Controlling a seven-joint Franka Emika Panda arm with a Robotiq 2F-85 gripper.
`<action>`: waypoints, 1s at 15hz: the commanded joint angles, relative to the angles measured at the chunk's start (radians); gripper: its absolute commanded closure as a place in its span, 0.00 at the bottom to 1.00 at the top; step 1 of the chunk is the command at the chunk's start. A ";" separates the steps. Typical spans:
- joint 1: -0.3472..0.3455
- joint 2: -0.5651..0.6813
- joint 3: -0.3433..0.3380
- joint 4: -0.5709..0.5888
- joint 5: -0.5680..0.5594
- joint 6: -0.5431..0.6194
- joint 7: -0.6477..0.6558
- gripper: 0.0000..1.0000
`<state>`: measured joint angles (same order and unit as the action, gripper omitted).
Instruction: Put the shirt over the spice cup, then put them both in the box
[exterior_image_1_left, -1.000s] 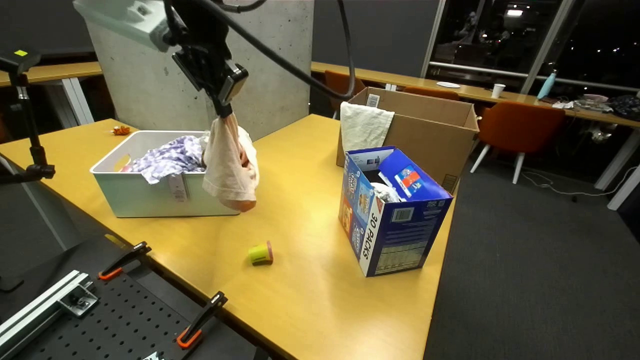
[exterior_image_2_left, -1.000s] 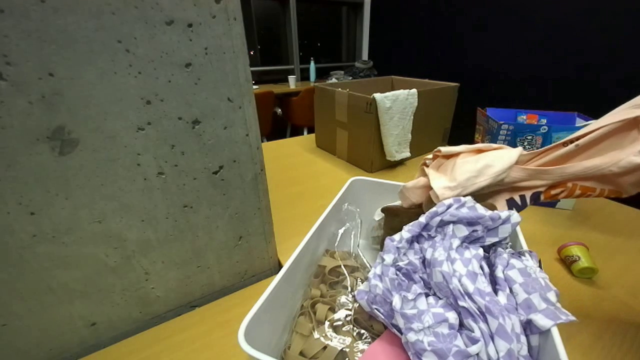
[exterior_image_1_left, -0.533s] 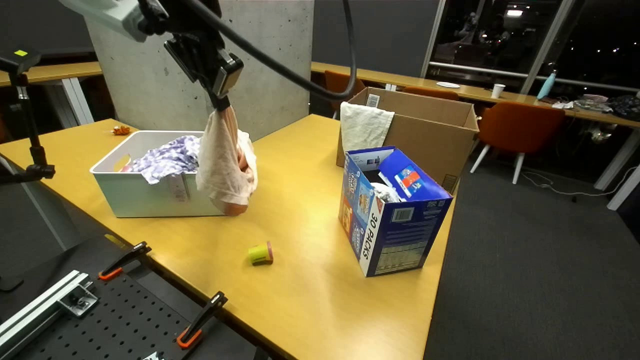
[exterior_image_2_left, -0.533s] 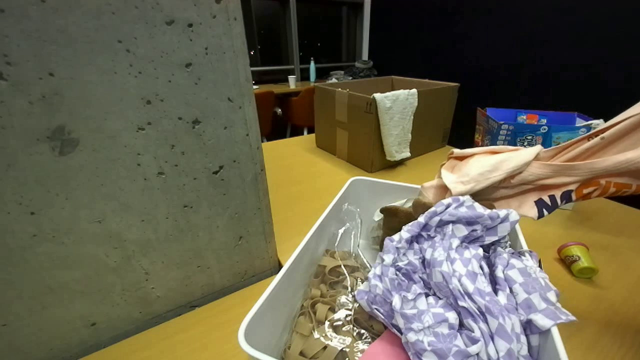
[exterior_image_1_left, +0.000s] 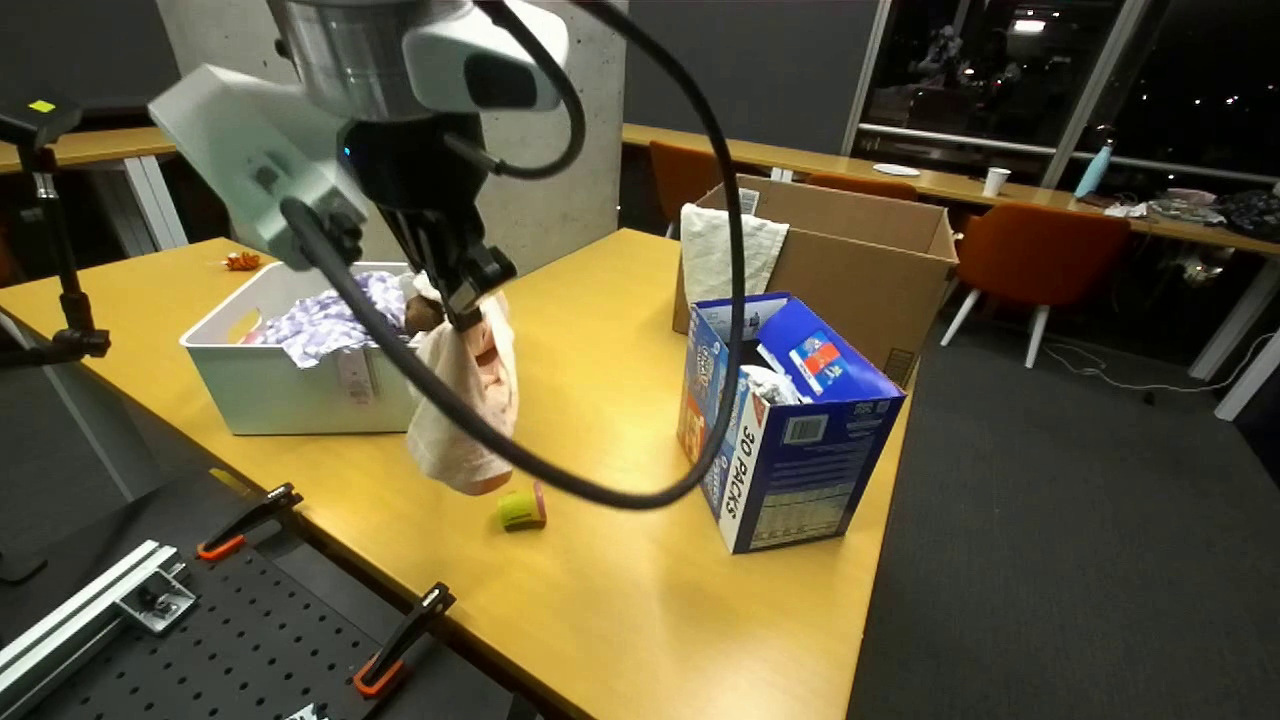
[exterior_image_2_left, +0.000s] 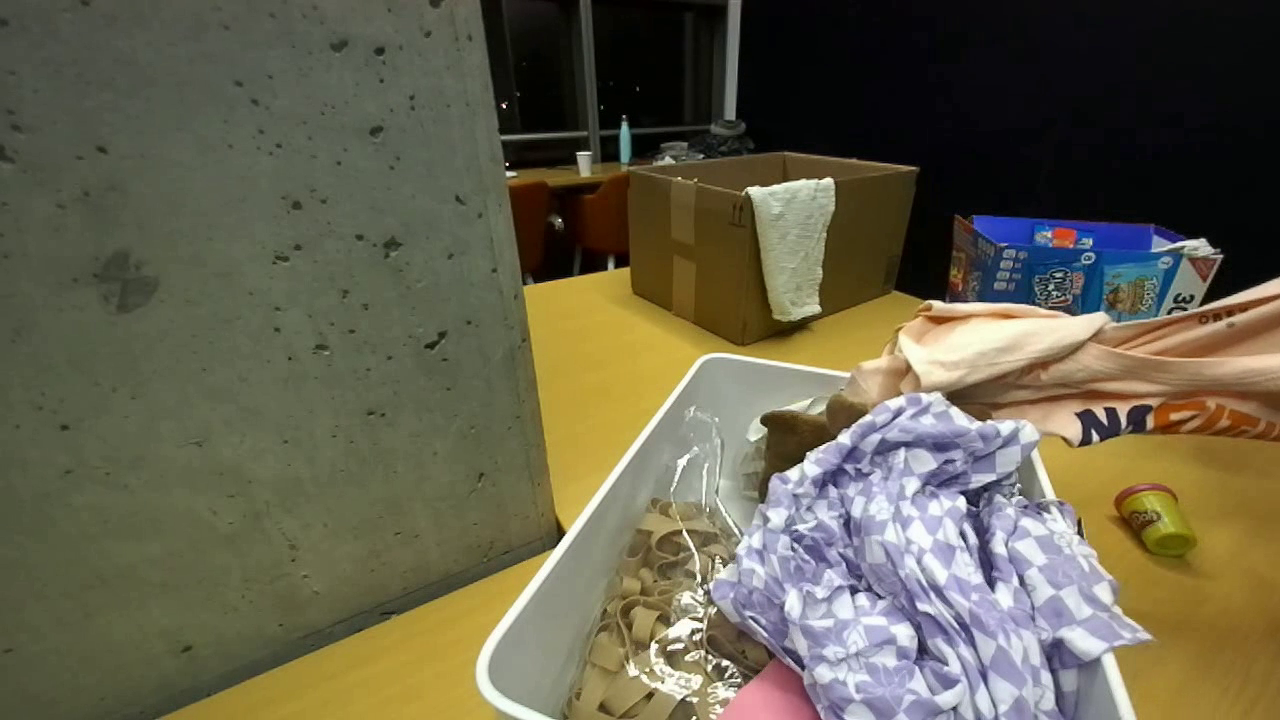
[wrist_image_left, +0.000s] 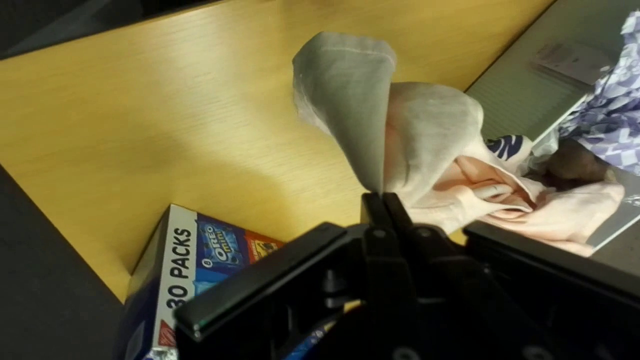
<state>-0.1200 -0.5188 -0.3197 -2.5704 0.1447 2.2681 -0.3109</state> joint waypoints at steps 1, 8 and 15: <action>-0.029 0.066 -0.045 -0.003 0.020 0.046 -0.027 0.99; -0.111 0.098 -0.069 -0.032 0.003 0.068 -0.004 0.99; -0.118 0.144 -0.056 -0.006 0.011 0.075 0.018 0.71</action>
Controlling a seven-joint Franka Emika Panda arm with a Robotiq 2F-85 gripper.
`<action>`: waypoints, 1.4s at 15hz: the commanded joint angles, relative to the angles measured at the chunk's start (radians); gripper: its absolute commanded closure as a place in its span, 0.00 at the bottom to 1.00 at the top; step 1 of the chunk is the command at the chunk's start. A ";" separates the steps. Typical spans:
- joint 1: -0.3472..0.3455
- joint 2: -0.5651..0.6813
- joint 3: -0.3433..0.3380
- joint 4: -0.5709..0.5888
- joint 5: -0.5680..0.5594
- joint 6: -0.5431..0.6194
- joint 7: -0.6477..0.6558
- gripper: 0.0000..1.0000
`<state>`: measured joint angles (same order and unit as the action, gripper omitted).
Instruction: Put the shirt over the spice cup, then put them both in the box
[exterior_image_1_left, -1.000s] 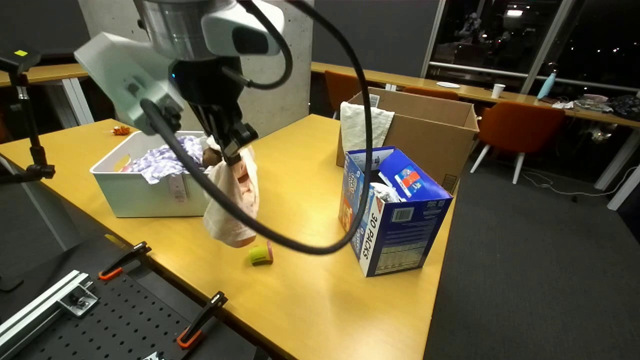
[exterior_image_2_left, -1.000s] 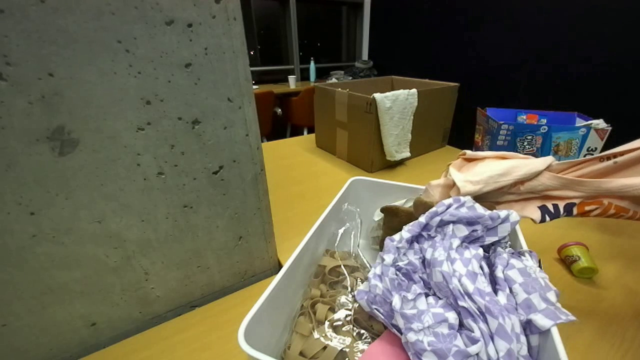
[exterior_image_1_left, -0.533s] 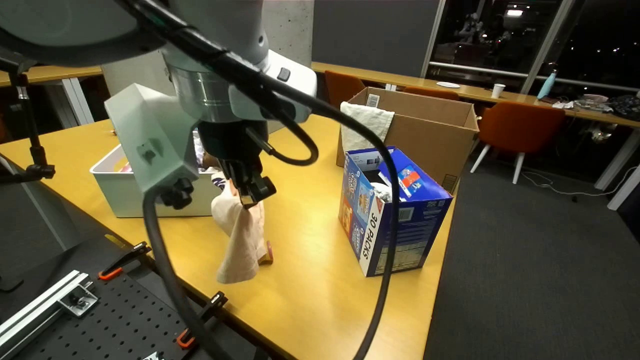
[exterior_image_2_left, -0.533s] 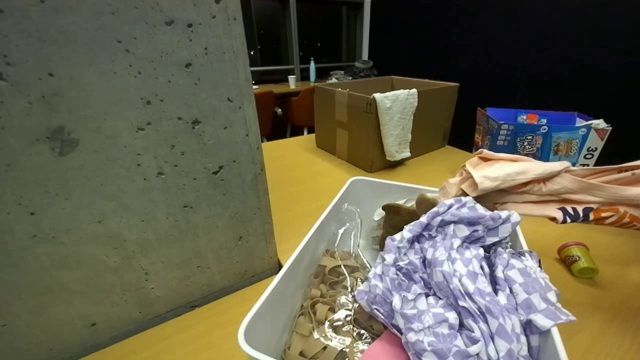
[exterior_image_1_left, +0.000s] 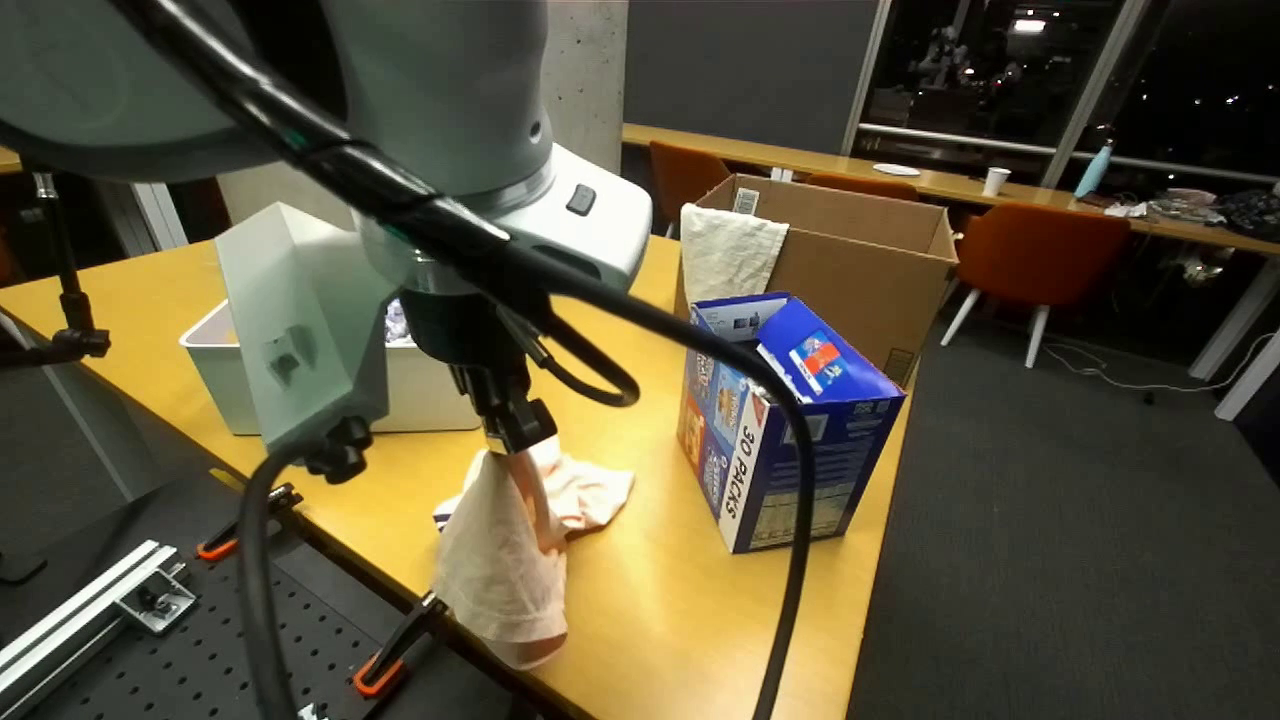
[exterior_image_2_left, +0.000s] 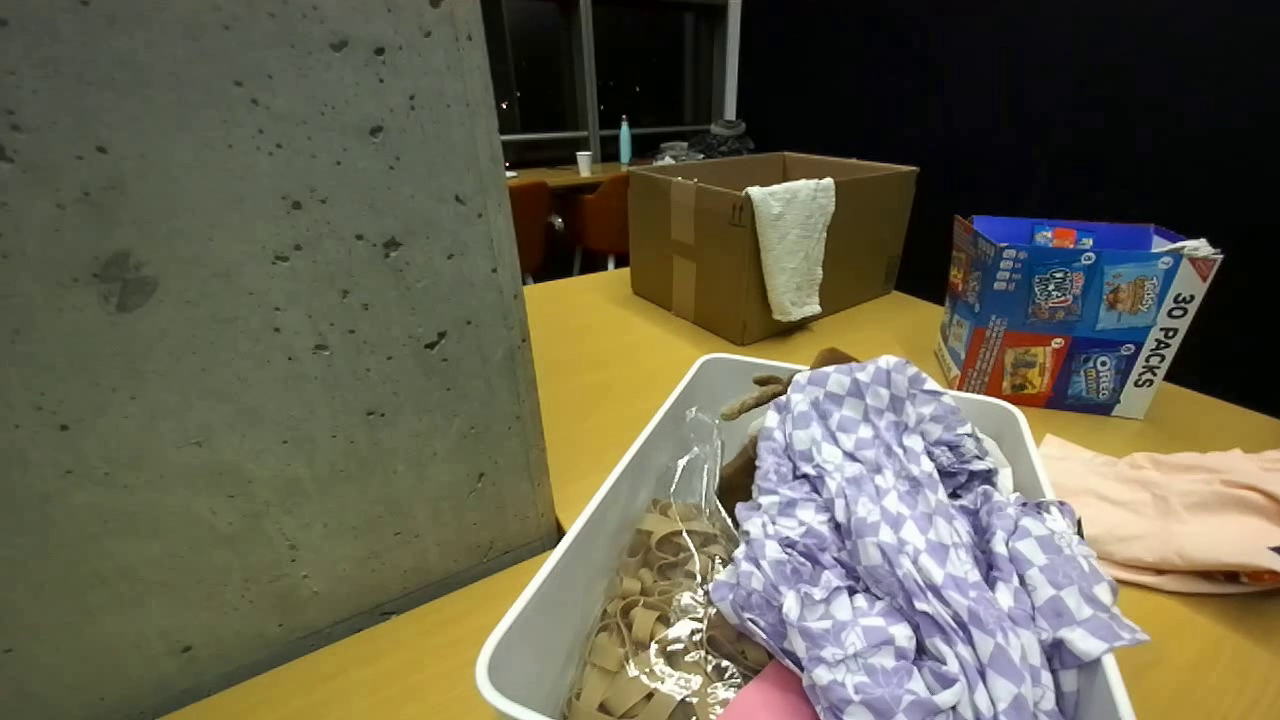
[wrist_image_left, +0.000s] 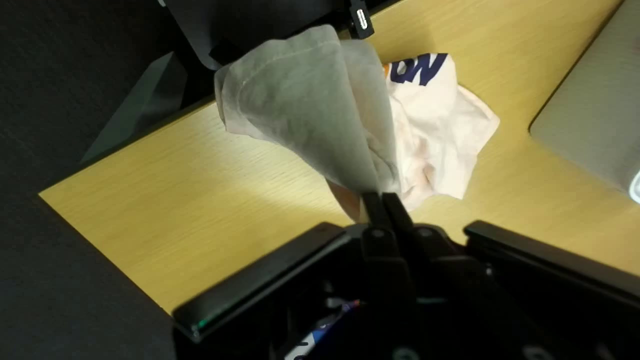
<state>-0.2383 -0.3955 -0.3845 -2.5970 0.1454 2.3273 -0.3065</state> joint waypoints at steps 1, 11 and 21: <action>0.002 0.024 0.013 0.023 0.010 0.019 0.018 0.66; 0.131 0.082 0.067 -0.004 0.159 0.122 0.020 0.00; 0.157 0.300 0.059 -0.010 0.442 0.190 -0.057 0.00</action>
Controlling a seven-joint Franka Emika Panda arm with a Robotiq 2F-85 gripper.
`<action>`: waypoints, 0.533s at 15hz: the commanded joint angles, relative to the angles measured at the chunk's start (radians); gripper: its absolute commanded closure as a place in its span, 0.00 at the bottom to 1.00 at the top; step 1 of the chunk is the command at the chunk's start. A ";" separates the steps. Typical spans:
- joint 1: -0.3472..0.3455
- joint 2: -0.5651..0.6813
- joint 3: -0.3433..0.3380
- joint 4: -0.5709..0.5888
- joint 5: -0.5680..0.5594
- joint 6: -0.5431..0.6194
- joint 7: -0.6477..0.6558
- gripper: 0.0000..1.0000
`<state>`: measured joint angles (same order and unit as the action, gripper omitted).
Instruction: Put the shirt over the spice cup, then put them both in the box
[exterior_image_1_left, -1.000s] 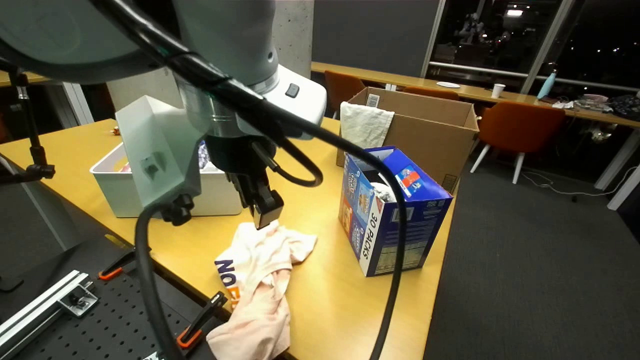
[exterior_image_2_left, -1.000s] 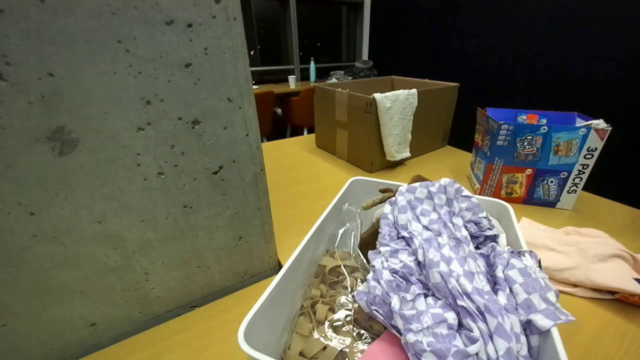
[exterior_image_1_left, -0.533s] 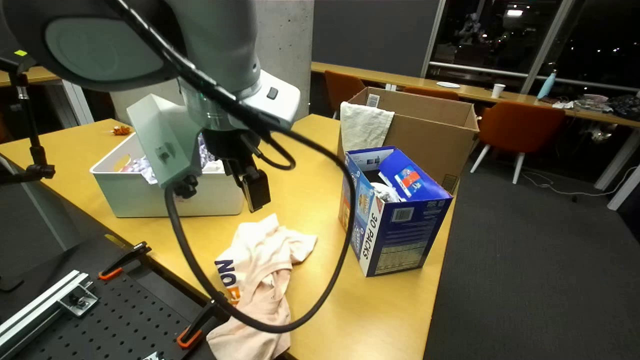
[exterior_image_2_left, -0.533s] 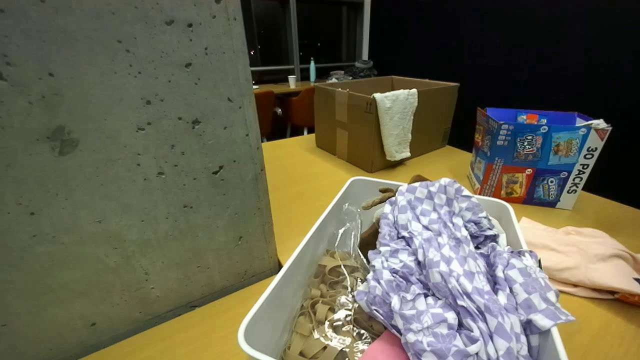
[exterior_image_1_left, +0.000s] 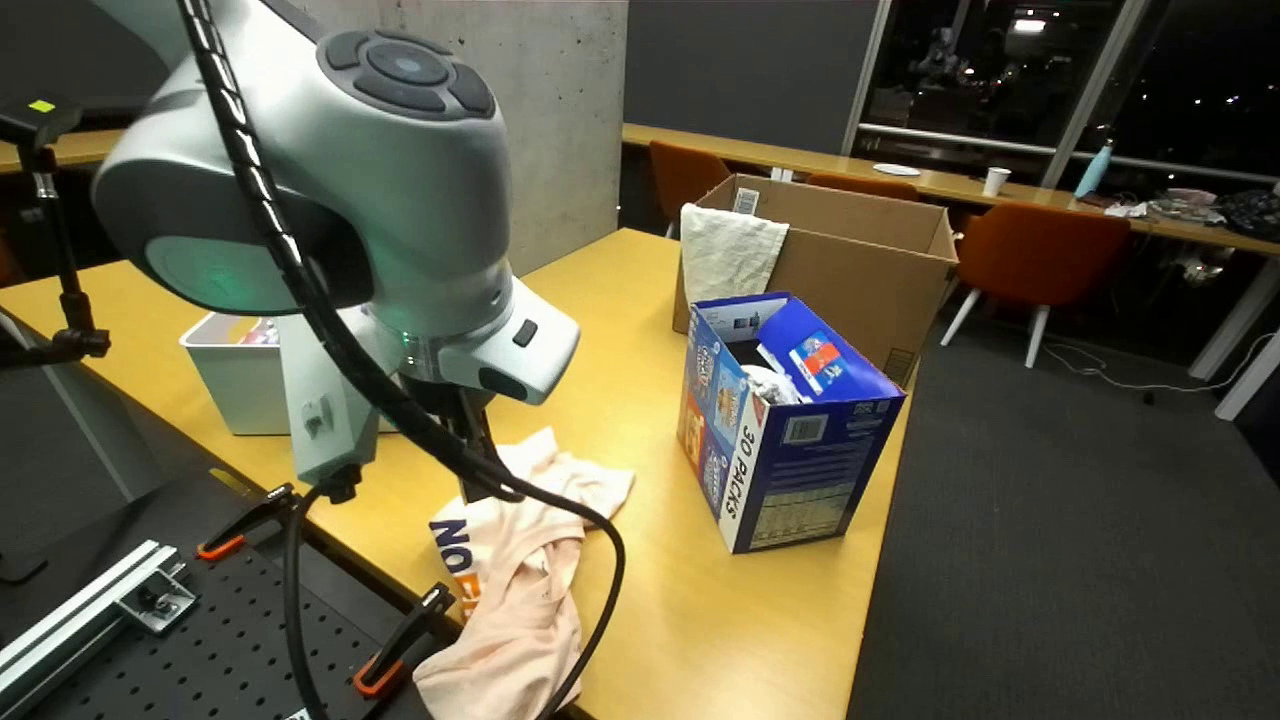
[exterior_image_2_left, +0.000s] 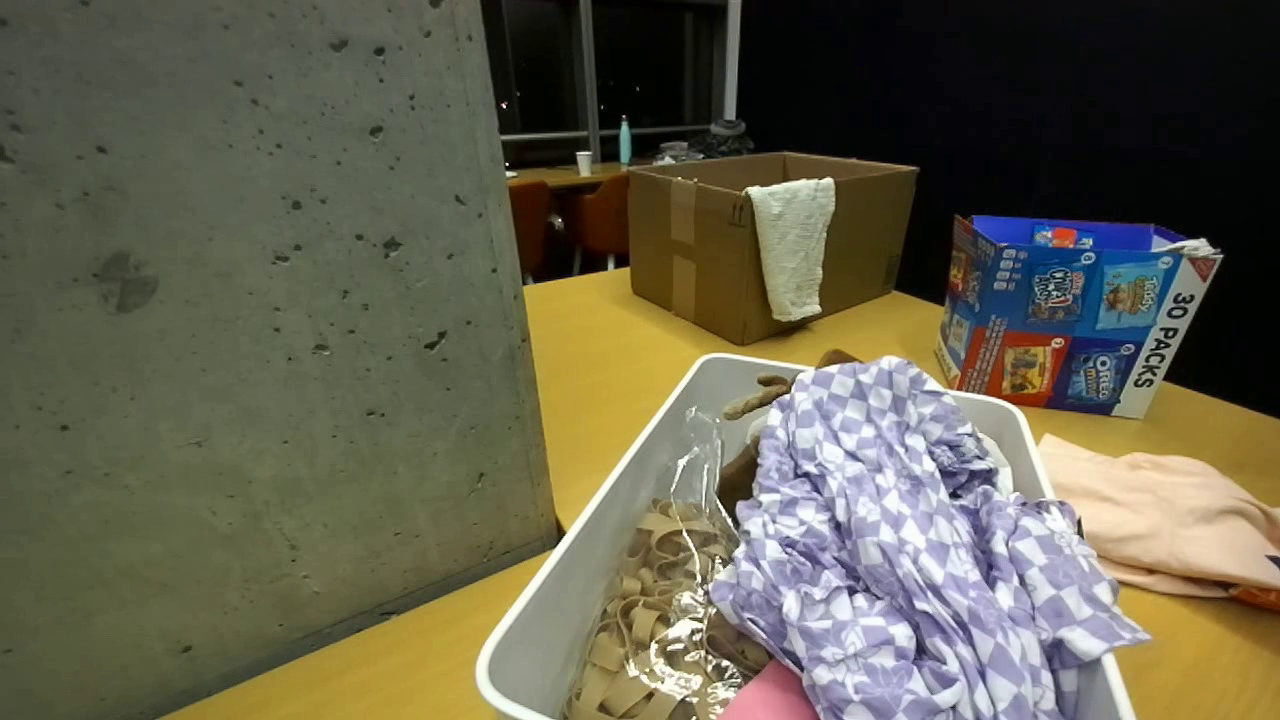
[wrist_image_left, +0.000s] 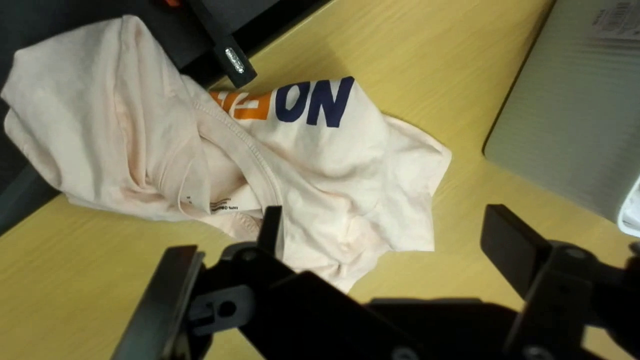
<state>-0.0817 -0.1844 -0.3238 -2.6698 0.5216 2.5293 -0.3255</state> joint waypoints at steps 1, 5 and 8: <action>-0.002 0.129 0.003 0.097 0.091 -0.027 -0.052 0.00; -0.020 0.272 0.062 0.220 0.156 -0.064 -0.055 0.00; -0.026 0.347 0.129 0.269 0.160 -0.064 -0.011 0.00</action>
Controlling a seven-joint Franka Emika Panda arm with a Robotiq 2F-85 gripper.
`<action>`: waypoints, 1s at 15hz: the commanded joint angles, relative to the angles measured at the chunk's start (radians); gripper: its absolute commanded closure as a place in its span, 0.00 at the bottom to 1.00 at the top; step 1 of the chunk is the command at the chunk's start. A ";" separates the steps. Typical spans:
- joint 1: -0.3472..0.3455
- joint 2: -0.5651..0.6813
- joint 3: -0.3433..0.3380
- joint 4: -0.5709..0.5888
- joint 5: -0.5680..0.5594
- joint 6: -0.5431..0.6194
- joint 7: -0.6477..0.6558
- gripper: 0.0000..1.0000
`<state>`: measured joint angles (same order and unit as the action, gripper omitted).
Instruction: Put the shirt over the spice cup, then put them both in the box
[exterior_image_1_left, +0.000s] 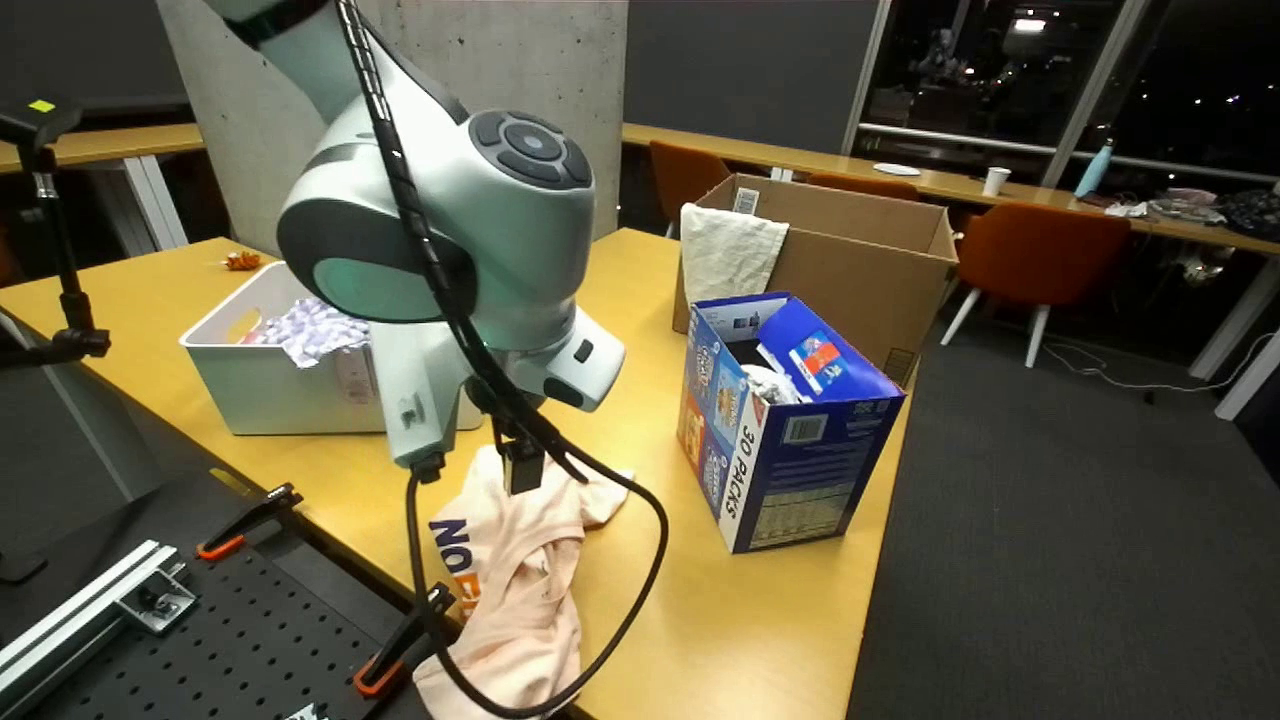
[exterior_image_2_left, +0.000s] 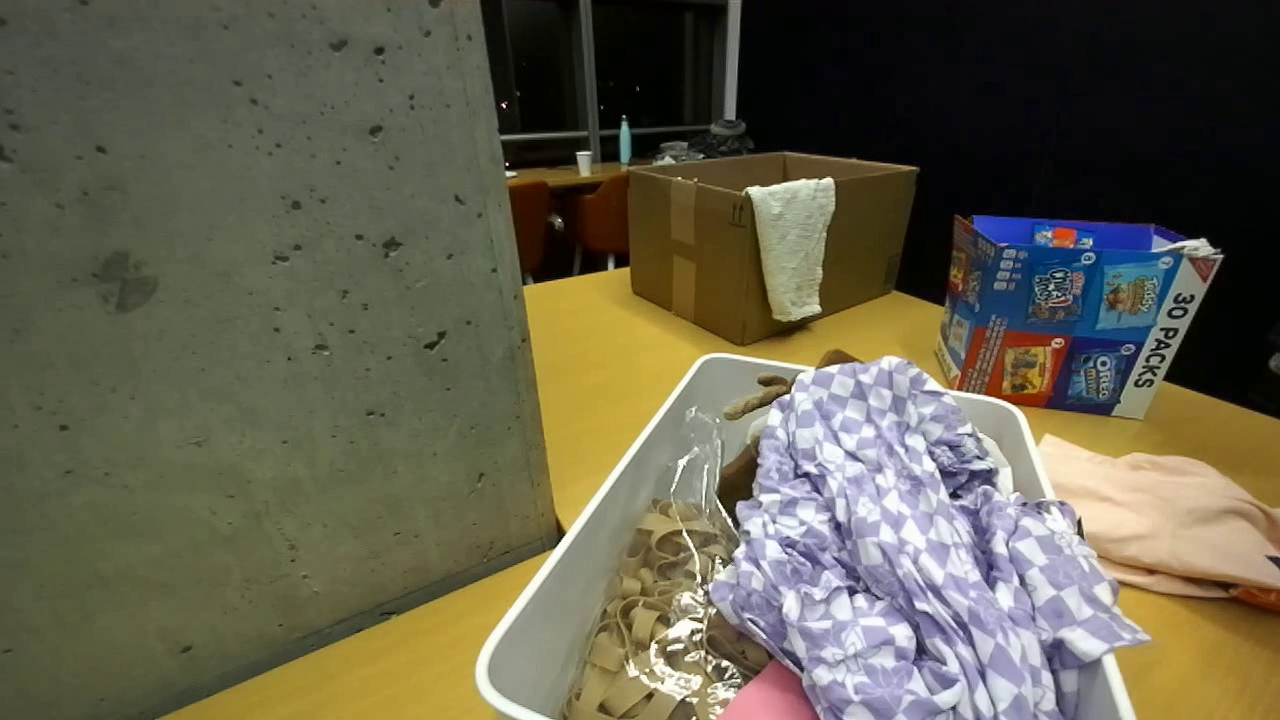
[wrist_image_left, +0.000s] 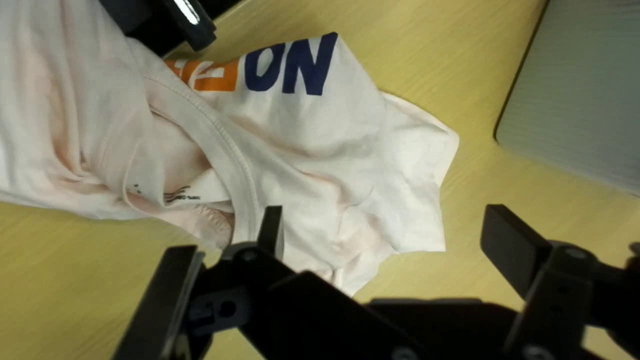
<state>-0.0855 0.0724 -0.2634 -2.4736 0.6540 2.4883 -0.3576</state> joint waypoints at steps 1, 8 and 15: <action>-0.024 0.108 0.087 0.073 0.020 -0.012 0.043 0.00; -0.082 0.178 0.125 0.057 0.013 0.040 0.096 0.00; -0.102 0.306 0.179 0.185 0.004 0.028 0.119 0.00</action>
<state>-0.1713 0.3159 -0.1268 -2.3586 0.6581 2.5137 -0.2634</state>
